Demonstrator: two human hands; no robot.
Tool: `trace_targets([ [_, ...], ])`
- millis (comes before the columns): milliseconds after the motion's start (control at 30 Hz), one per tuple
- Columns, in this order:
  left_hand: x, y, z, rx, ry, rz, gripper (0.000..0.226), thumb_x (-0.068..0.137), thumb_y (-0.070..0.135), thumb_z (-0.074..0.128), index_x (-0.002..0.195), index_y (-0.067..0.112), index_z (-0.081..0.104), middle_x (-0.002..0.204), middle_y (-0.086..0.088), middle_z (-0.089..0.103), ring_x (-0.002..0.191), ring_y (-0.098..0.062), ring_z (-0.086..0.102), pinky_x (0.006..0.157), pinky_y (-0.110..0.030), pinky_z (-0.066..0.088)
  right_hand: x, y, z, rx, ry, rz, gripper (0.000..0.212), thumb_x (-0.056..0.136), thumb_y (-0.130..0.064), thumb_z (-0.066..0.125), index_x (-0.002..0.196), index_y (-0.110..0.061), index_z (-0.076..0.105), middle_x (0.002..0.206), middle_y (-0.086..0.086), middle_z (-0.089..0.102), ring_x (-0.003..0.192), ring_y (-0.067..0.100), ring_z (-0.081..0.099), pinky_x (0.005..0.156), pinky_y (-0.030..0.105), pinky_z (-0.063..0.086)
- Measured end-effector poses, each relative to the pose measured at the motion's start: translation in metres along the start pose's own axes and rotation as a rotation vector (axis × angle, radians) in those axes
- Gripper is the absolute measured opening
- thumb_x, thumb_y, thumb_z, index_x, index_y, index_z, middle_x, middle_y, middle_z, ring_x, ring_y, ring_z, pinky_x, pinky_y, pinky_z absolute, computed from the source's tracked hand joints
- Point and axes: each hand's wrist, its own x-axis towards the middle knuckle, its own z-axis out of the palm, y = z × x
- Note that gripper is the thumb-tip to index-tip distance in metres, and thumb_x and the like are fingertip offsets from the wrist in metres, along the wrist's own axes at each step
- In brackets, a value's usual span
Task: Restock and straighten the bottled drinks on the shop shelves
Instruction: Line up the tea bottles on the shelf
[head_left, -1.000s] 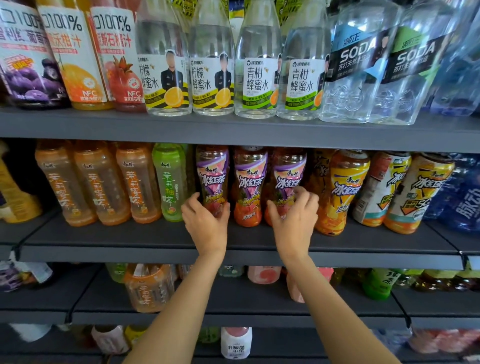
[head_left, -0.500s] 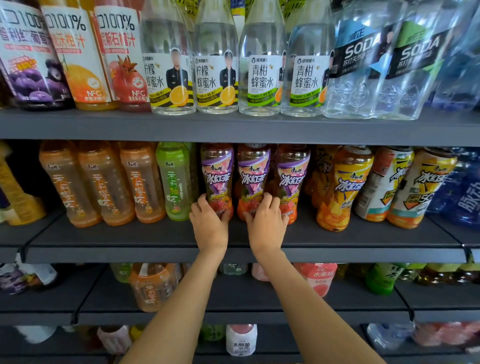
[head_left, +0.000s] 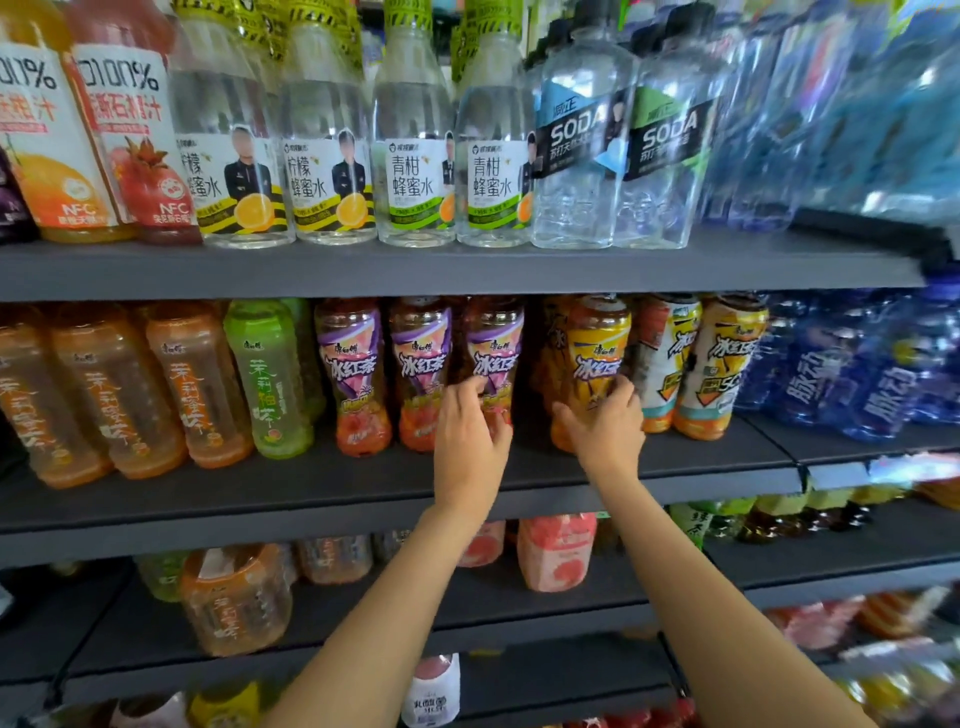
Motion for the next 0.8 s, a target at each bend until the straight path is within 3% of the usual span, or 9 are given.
trace_targets([
  [100, -0.003, 0.012, 0.026, -0.032, -0.041, 0.024, 0.040, 0.085, 0.008, 0.058, 0.124, 0.007, 0.047, 0.117, -0.008, 0.052, 0.108, -0.019, 0.053, 0.091, -0.029, 0.045, 0.015, 0.013, -0.005, -0.021, -0.137, -0.025, 0.061, 0.083, -0.042, 0.064, 0.125, -0.006, 0.039, 0.125, 0.015, 0.055, 0.116, 0.035, 0.050, 0.097, 0.052, 0.039],
  [233, -0.003, 0.029, 0.059, -0.137, -0.024, -0.059, 0.043, 0.088, 0.020, 0.059, 0.128, 0.007, 0.045, 0.122, -0.002, 0.053, 0.108, -0.012, 0.052, 0.093, -0.027, 0.044, 0.025, 0.028, -0.006, -0.036, -0.179, -0.131, 0.050, 0.083, -0.046, 0.062, 0.112, -0.008, 0.047, 0.114, 0.011, 0.061, 0.109, 0.032, 0.056, 0.093, 0.051, 0.042],
  [400, 0.012, 0.051, 0.099, -0.202, -0.013, -0.168, 0.049, 0.083, 0.029, 0.067, 0.124, 0.010, 0.049, 0.118, -0.001, 0.058, 0.111, -0.014, 0.054, 0.093, -0.028, 0.046, 0.047, 0.043, -0.007, -0.176, -0.205, -0.274, 0.024, 0.092, -0.026, 0.049, 0.110, -0.010, 0.044, 0.114, 0.007, 0.059, 0.111, 0.028, 0.053, 0.094, 0.043, 0.034],
  [533, 0.020, 0.054, 0.104, -0.154, -0.011, -0.236, 0.046, 0.084, 0.024, 0.066, 0.125, 0.010, 0.049, 0.118, 0.000, 0.060, 0.107, -0.009, 0.055, 0.086, -0.017, 0.041, 0.054, 0.041, -0.007, -0.146, -0.243, -0.299, 0.037, 0.092, -0.035, 0.048, 0.115, -0.007, 0.044, 0.117, 0.008, 0.056, 0.113, 0.027, 0.052, 0.096, 0.043, 0.032],
  [667, 0.014, 0.051, 0.106, -0.090, 0.003, -0.226, 0.042, 0.088, 0.021, 0.061, 0.127, 0.011, 0.048, 0.119, -0.001, 0.060, 0.108, -0.012, 0.057, 0.090, -0.023, 0.046, 0.050, 0.050, -0.005, -0.175, -0.291, -0.317, 0.045, 0.091, -0.035, 0.052, 0.123, -0.007, 0.038, 0.124, 0.007, 0.048, 0.120, 0.025, 0.045, 0.099, 0.042, 0.033],
  [800, -0.008, 0.049, 0.102, 0.098, 0.210, -0.222, 0.034, 0.090, 0.014, 0.056, 0.123, 0.008, 0.050, 0.118, -0.006, 0.055, 0.108, -0.016, 0.053, 0.085, -0.018, 0.038, 0.047, 0.061, -0.006, -0.125, -0.345, -0.311, 0.060, 0.087, -0.044, 0.058, 0.129, -0.007, 0.037, 0.126, 0.008, 0.046, 0.122, 0.026, 0.044, 0.100, 0.043, 0.033],
])
